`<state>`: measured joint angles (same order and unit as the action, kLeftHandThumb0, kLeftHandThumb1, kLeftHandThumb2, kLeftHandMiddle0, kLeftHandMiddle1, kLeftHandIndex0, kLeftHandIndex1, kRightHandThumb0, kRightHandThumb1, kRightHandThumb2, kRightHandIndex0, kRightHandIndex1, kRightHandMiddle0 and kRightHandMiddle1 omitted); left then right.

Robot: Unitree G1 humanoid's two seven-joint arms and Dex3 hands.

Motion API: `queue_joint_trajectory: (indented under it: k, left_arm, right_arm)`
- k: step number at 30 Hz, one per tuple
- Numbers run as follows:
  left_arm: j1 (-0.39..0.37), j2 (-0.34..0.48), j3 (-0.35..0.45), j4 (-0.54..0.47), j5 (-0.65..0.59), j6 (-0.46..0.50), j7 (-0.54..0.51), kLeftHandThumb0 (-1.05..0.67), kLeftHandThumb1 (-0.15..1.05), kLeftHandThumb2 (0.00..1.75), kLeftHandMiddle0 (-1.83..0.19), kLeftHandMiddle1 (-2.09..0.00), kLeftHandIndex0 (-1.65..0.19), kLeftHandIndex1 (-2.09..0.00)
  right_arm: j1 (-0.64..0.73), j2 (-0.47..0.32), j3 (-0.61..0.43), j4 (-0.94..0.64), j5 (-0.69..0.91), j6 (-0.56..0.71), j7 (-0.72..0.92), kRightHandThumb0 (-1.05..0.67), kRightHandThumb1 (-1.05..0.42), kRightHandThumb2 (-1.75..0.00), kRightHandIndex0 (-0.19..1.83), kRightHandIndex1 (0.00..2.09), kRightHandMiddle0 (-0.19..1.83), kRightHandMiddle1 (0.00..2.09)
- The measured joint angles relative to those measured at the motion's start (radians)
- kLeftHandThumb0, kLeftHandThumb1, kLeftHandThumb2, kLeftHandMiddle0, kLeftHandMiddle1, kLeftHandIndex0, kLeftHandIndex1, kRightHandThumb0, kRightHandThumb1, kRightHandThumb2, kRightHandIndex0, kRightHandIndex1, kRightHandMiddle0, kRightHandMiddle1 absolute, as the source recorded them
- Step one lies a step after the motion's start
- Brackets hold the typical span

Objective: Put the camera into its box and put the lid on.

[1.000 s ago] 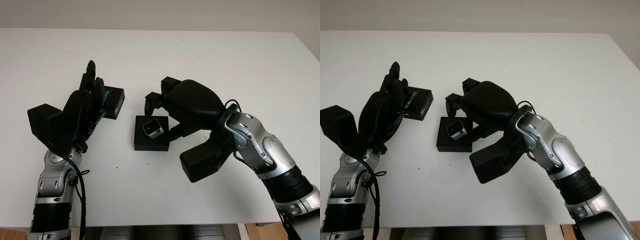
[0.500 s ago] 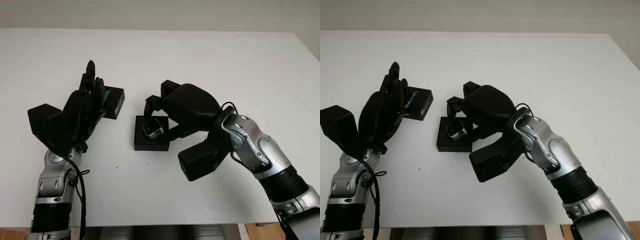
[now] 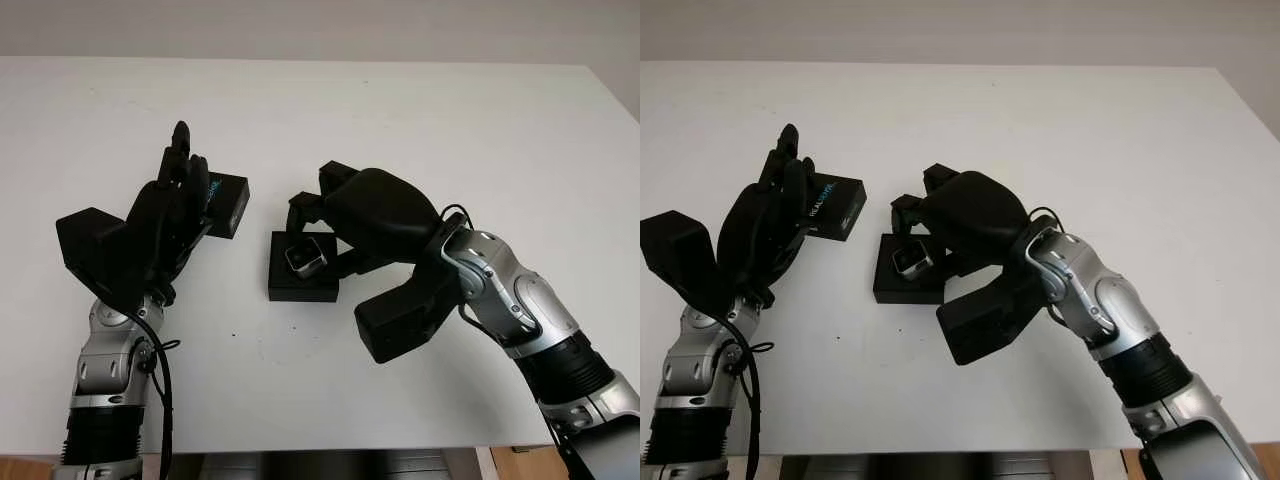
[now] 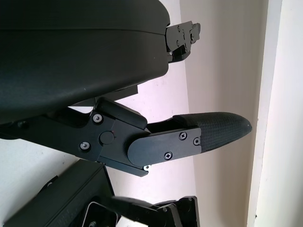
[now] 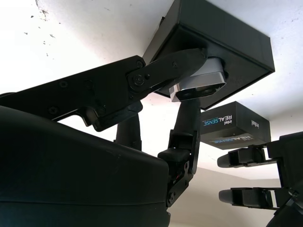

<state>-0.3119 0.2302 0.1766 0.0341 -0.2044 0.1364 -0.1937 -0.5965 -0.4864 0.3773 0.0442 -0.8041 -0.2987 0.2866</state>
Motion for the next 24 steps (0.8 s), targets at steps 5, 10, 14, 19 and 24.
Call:
queue_joint_trajectory:
  k: [5, 10, 14, 19, 24]
  left_arm:
    - [0.0, 0.0, 0.0, 0.0, 0.0, 0.0, -0.001, -0.85, 1.05, 0.62, 0.19, 0.0, 0.19, 0.0]
    - [0.0, 0.0, 0.0, 0.0, 0.001, 0.0, 0.0, -0.84, 1.05, 0.63, 0.19, 0.0, 0.19, 0.0]
    - [0.0, 0.0, 0.0, 0.0, 0.002, 0.0, 0.002, -0.84, 1.05, 0.63, 0.19, 0.0, 0.19, 0.0]
    - [0.0, 0.0, 0.0, 0.0, 0.003, 0.0, 0.004, -0.84, 1.05, 0.63, 0.19, 0.0, 0.19, 0.0]
    - [0.0, 0.0, -0.001, 0.0, 0.008, 0.0, 0.008, -0.84, 1.05, 0.62, 0.19, 0.0, 0.19, 0.0]
  right_arm:
    - [0.0, -0.001, 0.0, 0.002, -0.001, -0.012, -0.005, -0.4, -0.99, -0.06, 0.2, 2.04, 0.39, 1.63]
    - [0.0, -0.005, 0.002, 0.002, -0.015, -0.022, -0.012, -0.36, -1.04, -0.06, 0.2, 2.08, 0.33, 1.7]
    - [0.0, -0.008, 0.003, 0.002, -0.023, -0.025, -0.012, -0.35, -1.04, -0.06, 0.21, 2.09, 0.34, 1.69]
    - [0.0, -0.009, 0.003, 0.002, -0.02, -0.028, -0.014, -0.38, -1.04, -0.05, 0.23, 2.09, 0.32, 1.72]
    - [0.002, 0.01, -0.009, 0.013, 0.044, -0.018, -0.016, -0.35, -0.98, -0.05, 0.24, 2.09, 0.39, 1.52]
